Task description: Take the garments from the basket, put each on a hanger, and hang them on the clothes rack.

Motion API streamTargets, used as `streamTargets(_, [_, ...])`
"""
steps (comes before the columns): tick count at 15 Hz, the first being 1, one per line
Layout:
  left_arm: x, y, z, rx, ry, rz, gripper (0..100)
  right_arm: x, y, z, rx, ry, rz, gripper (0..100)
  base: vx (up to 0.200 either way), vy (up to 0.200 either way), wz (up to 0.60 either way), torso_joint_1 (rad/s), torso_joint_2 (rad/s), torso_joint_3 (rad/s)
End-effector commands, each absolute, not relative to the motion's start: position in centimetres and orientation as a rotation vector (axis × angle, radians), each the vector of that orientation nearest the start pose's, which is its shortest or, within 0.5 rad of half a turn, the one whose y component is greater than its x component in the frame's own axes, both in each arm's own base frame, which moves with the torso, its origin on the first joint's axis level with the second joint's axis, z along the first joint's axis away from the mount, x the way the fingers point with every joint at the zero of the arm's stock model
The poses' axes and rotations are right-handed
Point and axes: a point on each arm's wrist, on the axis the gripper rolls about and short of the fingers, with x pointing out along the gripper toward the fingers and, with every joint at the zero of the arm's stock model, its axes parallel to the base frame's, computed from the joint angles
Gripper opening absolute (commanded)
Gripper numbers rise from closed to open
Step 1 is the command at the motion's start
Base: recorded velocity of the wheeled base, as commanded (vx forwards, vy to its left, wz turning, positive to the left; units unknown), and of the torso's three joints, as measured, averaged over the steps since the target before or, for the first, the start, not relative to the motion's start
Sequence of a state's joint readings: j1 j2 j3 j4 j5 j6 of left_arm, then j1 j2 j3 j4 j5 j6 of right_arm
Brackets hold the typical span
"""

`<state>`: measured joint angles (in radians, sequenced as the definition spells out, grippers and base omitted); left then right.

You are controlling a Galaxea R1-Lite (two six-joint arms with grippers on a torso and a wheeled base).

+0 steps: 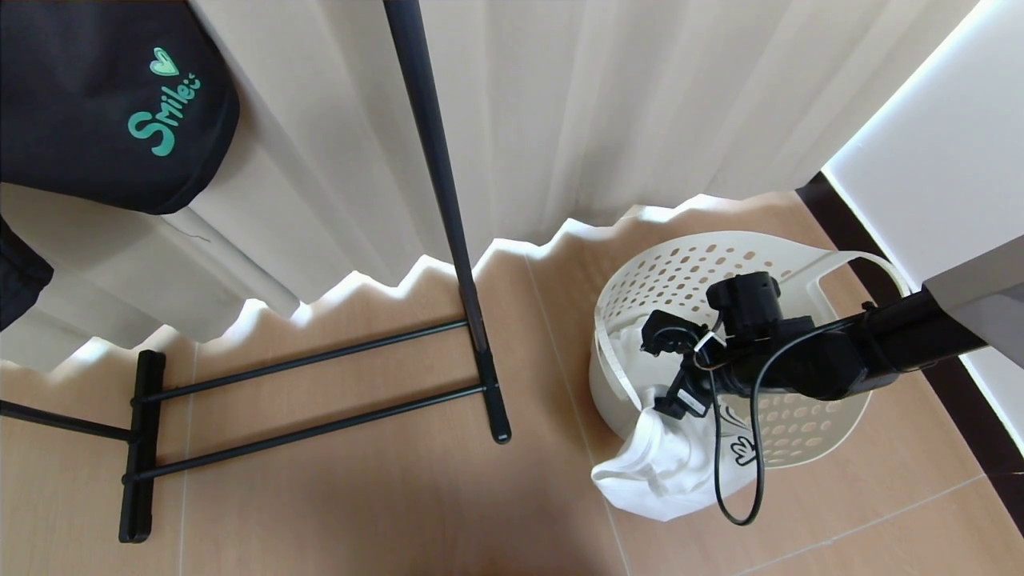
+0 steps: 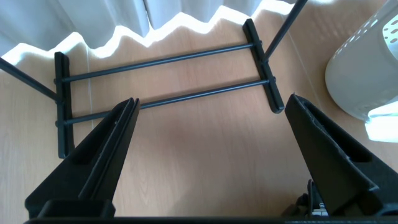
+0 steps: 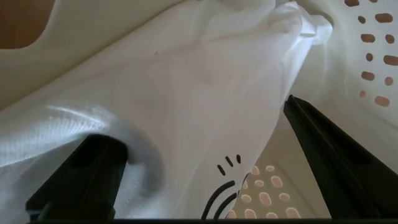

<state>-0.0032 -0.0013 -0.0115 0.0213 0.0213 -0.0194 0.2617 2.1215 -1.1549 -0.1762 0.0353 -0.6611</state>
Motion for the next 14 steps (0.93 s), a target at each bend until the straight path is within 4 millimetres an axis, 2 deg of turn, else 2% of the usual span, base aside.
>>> streamTargets(1, [-2.4,0.1,7.7,-0.02,0.009,0.018,100,37.9,10.3,7.9,-0.696,0.677,0.532,100,0.0,0.0,0.0,0.0,0.0,0.0])
streamTargets(3, [-2.4,0.1,7.7,-0.02,0.009,0.018,100,38.1,10.3,7.6,-0.675,0.687,0.524,100,0.0,0.0,0.0,0.0,0.0,0.0])
streamTargets(4, [-2.4,0.1,7.7,-0.02,0.009,0.018,100,38.2,10.3,7.7,-0.653,0.688,0.515,0,0.0,0.0,0.0,0.0,0.0,0.0])
streamTargets(7, [-2.4,0.1,7.7,-0.02,0.009,0.018,100,38.0,10.1,8.5,-0.614,0.675,0.499,0,0.0,0.0,0.0,0.0,0.0,0.0])
streamTargets(9, [-2.4,0.1,7.7,-0.02,0.009,0.018,100,37.4,10.1,9.7,-0.562,0.662,0.475,0,0.0,0.0,0.0,0.0,0.0,0.0])
streamTargets(14, [-2.4,0.1,7.6,-0.02,0.011,0.019,100,33.3,11.6,14.1,-0.422,0.594,0.466,0,0.0,0.0,0.0,0.0,0.0,0.0])
